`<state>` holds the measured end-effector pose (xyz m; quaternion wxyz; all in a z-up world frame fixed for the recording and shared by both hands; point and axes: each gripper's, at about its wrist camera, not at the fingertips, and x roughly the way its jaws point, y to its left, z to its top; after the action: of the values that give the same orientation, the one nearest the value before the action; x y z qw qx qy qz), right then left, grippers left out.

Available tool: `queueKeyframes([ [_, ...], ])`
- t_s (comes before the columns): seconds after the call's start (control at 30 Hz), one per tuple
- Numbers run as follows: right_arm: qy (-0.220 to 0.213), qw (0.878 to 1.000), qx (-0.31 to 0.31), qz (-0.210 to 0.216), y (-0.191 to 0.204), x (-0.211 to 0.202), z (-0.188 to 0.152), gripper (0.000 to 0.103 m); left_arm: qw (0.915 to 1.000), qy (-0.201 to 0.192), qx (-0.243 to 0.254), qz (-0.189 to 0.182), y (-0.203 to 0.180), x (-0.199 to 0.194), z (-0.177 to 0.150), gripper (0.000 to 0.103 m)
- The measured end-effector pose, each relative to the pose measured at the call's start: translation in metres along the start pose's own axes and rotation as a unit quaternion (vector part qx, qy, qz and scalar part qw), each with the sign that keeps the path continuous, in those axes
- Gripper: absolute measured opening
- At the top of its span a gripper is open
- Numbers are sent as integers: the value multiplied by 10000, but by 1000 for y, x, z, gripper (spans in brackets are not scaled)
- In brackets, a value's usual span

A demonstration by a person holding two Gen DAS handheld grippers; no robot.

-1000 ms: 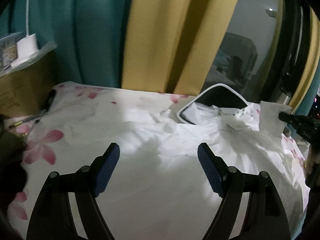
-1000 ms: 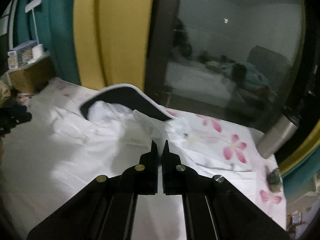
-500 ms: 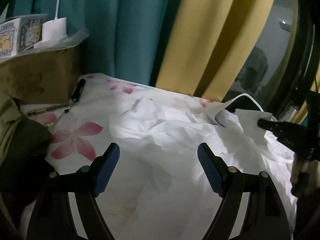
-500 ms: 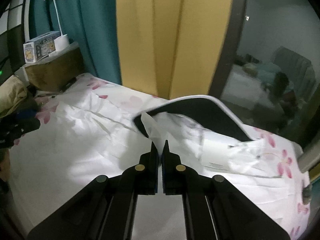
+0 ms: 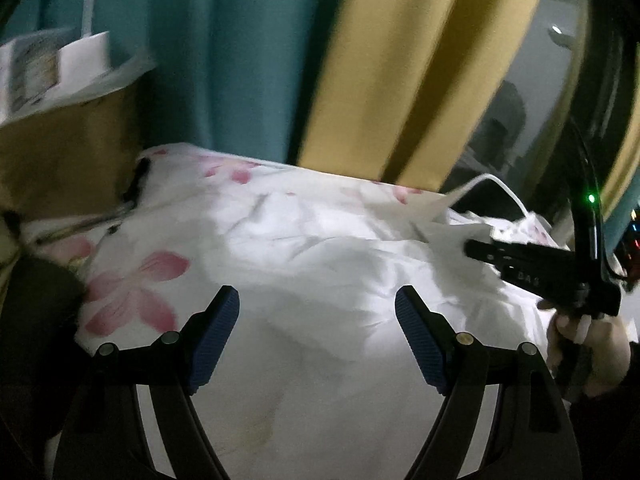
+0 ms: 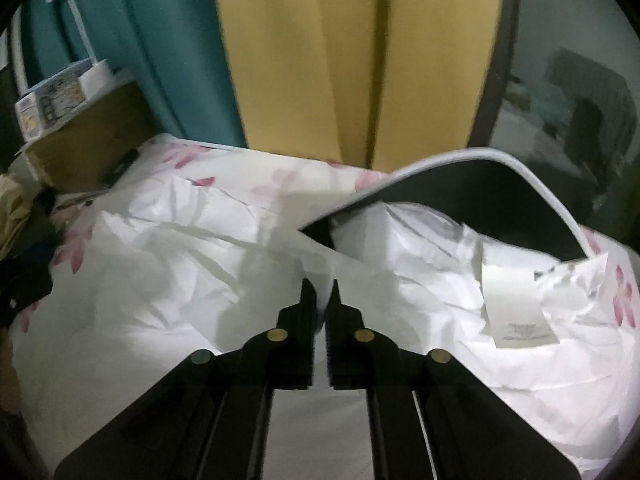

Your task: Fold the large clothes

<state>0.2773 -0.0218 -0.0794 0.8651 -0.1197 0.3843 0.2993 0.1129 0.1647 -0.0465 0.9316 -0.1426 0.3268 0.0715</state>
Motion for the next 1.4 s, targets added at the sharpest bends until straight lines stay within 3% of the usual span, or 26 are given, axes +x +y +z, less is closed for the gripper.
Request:
queueKeyframes([
  [0.07,-126,9998,134,15,-7,-9,-1,66,9995,34,274,-144,-16,5,5,83],
  [0.13,-323,9993,180,2,-13,-22,-2,74,9978,81,594,-283,-35,12,9,83],
  [0.37,-552,9973,449,-172,-47,-58,-14,74,9836,498,1574,-730,-96,50,1,83],
  [0.5,-561,9959,652,-294,-70,-74,-31,74,9721,861,2072,-690,-124,82,-12,83],
  [0.57,-533,9952,748,-351,-81,-80,-41,74,9642,1067,2338,-651,-135,99,-19,72],
  [0.63,-512,9944,827,-413,-91,-86,-51,74,9588,1180,2536,-508,-142,111,-23,68],
  [0.7,-484,9936,906,-464,-99,-89,-60,74,9586,1099,2573,-529,-143,113,-22,67],
  [0.77,-447,9927,1015,-480,-107,-90,-68,74,9570,1066,2648,-516,-144,117,-19,51],
  [0.93,-373,9908,1213,-461,-116,-90,-83,74,9632,985,2456,-475,-131,120,-6,9],
  [1.2,-457,9934,1022,-266,-98,-95,-80,74,9862,454,1572,-260,-78,87,16,8],
  [1.4,-545,9948,836,-184,-77,-102,-69,74,9942,-12,1063,-135,-46,55,36,8],
])
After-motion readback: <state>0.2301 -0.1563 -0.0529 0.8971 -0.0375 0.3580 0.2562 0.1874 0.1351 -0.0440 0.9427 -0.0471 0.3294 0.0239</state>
